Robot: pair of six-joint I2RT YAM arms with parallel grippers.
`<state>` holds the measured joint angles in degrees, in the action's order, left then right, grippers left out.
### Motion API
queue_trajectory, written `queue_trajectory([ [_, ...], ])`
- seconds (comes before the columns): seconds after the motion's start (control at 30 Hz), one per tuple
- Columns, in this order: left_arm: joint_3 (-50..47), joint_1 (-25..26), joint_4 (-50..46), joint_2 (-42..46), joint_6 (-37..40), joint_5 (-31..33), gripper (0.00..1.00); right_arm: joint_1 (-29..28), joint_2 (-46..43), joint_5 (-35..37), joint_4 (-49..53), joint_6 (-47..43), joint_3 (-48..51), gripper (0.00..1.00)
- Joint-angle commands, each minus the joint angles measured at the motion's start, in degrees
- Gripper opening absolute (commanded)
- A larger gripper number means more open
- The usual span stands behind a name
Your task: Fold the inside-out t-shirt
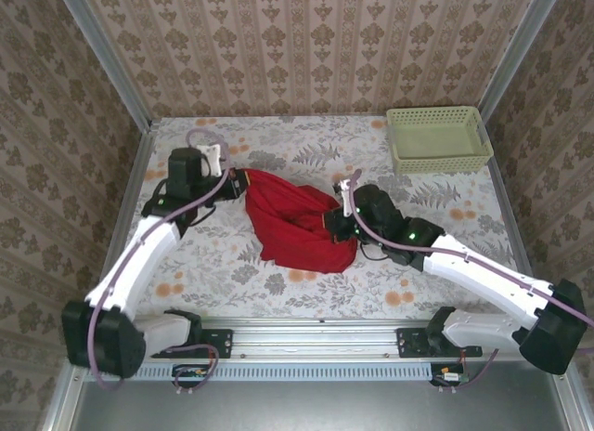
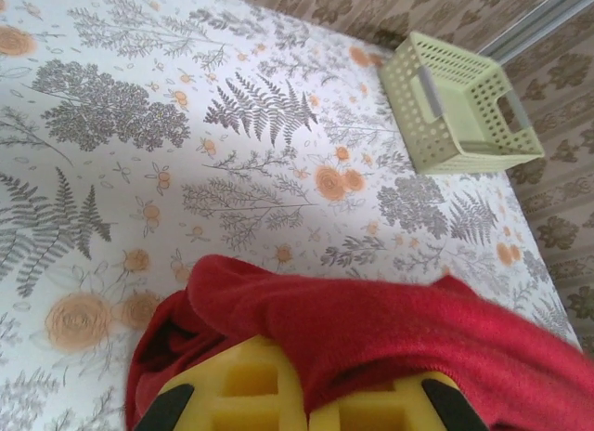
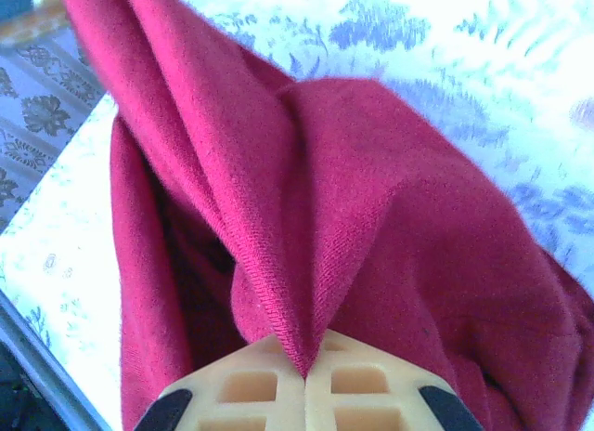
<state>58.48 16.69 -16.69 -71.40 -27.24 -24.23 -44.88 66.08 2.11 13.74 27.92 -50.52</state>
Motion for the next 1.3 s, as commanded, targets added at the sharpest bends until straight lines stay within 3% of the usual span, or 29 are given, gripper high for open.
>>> queue_trajectory([
  [0.0,7.2,1.3,-8.6,-12.0,2.3,2.4,0.11,0.4,3.1,-1.1,-8.5,9.7,7.0,0.00],
  [0.07,10.2,3.6,-12.7,-16.5,2.5,5.3,0.23,0.2,5.7,0.8,-10.8,13.3,9.3,0.00],
  [0.17,7.9,7.1,-14.0,-15.8,0.9,9.6,0.45,0.3,9.2,2.6,-8.8,14.0,8.8,0.04],
  [0.27,2.4,10.7,-14.4,-10.0,-3.8,13.8,0.60,0.1,10.1,3.7,-3.6,10.2,5.9,0.37],
  [0.43,-5.2,18.4,-9.2,-4.8,-11.9,13.6,0.72,0.2,12.5,6.7,4.7,4.7,-0.6,0.61],
  [0.53,-7.6,20.8,-3.9,-7.2,-15.4,13.1,0.73,1.5,16.2,7.0,6.3,5.1,-3.2,0.64],
  [0.7,-5.4,20.9,-1.3,-15.3,-14.9,12.6,0.68,3.2,22.7,5.5,7.0,6.4,-7.3,0.61],
  [0.8,-3.8,20.4,-2.5,-18.9,-13.8,12.4,0.55,3.4,26.7,5.4,8.2,6.0,-9.8,0.55],
  [0.97,-9.1,19.9,2.0,-13.4,-10.3,9.2,0.09,5.0,24.1,4.3,6.8,5.1,-8.9,0.06],
  [1.0,-10.6,20.1,1.9,-11.1,-9.3,9.7,0.04,6.1,22.2,4.0,6.2,5.4,-7.8,0.00],
  [1.03,-12.9,20.2,2.4,-8.1,-8.4,9.8,0.00,7.5,19.8,3.1,5.2,5.9,-6.4,0.00],
  [1.23,-24.6,19.1,1.0,6.8,-6.0,10.9,0.00,15.5,10.2,-6.2,-5.2,9.9,3.8,0.00],
  [1.27,-25.5,19.2,0.0,7.6,-5.8,10.8,0.05,15.5,10.5,-6.0,-5.1,9.6,4.3,0.00],
])
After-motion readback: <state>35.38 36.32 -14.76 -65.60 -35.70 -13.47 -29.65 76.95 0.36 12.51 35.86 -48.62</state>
